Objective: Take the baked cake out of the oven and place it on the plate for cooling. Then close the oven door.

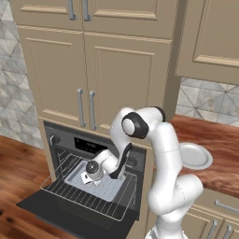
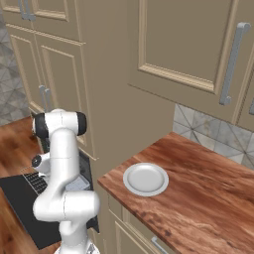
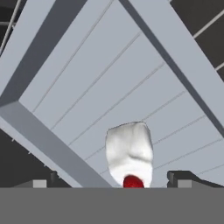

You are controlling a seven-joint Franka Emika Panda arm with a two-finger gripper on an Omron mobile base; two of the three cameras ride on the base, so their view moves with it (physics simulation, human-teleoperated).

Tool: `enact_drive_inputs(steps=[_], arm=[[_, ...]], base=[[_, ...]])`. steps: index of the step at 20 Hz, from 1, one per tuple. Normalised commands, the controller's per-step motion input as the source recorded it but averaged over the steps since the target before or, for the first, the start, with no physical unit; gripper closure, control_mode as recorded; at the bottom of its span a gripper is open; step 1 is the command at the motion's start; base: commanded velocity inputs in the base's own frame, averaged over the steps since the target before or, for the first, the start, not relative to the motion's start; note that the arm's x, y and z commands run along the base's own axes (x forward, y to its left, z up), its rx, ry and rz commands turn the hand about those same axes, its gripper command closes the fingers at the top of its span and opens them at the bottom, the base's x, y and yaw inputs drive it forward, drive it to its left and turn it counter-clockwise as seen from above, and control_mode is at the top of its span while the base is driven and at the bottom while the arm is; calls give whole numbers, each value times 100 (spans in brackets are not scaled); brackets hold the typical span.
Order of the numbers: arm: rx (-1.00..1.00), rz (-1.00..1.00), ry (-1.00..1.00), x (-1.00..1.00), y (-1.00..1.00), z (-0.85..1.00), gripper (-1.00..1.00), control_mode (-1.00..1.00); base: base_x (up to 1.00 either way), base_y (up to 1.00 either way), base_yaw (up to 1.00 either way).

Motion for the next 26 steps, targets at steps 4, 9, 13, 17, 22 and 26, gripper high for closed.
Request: enact_drive_inputs(steps=[4,9,13,17,22,26], arm=[[0,0,0,6,8,-27,-100,-100],[0,2,0,13,30,-58,-100,-100],[-1,3,0,7,45,-76,-100,-100],[-5,4,-2,1,52,-81,-100,-100],[-7,5,-6,0,52,-88,-100,-100],[-10,1,-4,0,21,-98,-100,-100]], base=[[0,0,0],[0,0,0],[0,0,0],[0,0,0],[0,0,0],[0,0,0]])
